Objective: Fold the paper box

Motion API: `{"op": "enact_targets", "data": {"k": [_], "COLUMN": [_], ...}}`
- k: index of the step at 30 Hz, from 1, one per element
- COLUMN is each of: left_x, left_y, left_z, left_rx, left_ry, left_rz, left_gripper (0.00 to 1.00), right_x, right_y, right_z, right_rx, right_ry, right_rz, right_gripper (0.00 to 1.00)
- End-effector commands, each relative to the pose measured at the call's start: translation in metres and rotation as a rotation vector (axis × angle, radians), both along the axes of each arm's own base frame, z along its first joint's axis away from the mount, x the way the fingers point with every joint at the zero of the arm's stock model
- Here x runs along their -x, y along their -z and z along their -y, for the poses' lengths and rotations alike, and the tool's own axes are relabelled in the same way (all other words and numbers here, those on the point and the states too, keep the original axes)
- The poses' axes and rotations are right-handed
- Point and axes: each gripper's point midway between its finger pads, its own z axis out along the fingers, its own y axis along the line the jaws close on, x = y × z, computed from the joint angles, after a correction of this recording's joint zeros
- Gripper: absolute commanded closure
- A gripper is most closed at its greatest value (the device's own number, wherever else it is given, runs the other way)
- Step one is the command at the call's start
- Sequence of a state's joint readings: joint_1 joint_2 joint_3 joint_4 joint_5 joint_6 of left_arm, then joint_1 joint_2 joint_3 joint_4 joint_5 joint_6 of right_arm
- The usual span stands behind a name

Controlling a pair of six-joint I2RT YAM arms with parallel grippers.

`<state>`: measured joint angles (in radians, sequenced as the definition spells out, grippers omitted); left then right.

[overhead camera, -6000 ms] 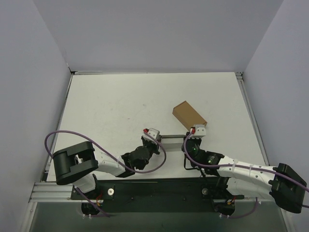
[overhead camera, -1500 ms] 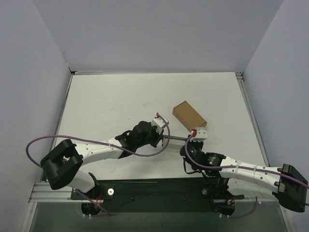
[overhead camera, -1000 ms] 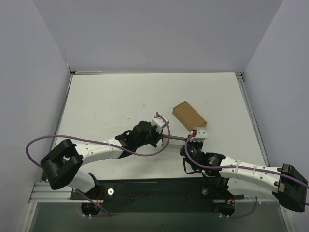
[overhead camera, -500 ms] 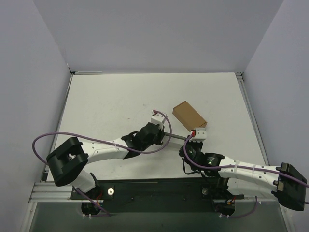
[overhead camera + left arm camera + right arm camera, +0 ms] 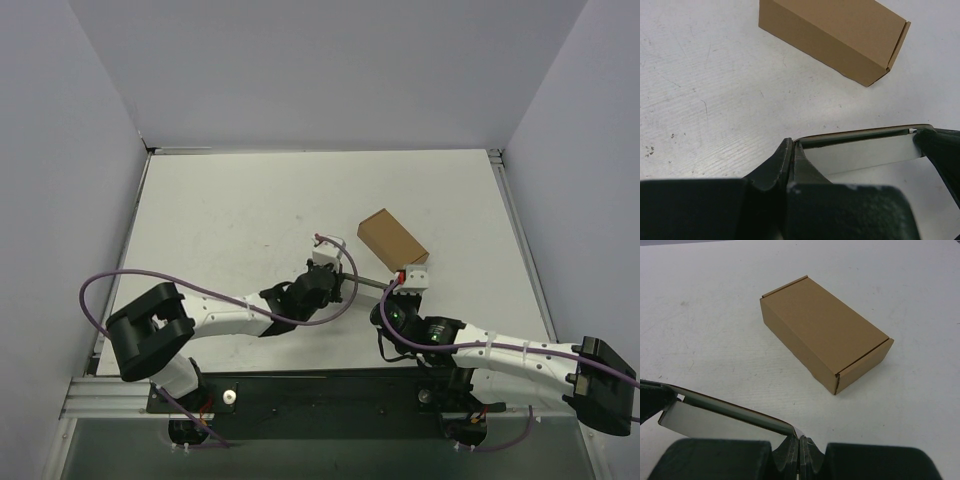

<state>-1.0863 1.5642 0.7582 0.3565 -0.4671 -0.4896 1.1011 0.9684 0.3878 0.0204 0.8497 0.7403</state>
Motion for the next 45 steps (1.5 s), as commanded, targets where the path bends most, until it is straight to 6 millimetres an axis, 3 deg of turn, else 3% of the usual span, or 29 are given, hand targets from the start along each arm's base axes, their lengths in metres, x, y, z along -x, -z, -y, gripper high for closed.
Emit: {"op": "enact_targets", "data": {"k": [1,14,22,31,37,45], "left_x": [0.039,0.051,0.055,0.063,0.06,0.05], "left_y": [0.043,0.054,0.068,0.082,0.093,0.08], "left_z": [0.004,0.001,-0.013,-0.014,-0.022,-0.018], "left_rx": [-0.094,-0.138,-0.174,-0.215,-0.319,-0.426], "left_ry": [0.152,0.231,0.189,0.131,0.086,0.089], "left_rz": [-0.078,-0.008,0.031,0.043,0.047,0.11], "left_gripper": [1.0,1.0,1.0,1.0,1.0,1.0], "right_x": [0.017,0.017,0.017,0.017,0.017,0.017], "right_y": [0.024,0.024,0.022,0.021,0.013,0.011], "right_z": [0.0,0.002,0.002,0.004,0.0,0.007], "right_rx": [0.03,0.035,0.038,0.038,0.032,0.012], "right_ry": [-0.059,-0.055,-0.056,-0.052,-0.074,-0.109], "right_rz": [-0.1,-0.1,-0.1,-0.1,-0.116,-0.235], "right_gripper": [1.0,1.0,1.0,1.0,1.0,0.98]}}
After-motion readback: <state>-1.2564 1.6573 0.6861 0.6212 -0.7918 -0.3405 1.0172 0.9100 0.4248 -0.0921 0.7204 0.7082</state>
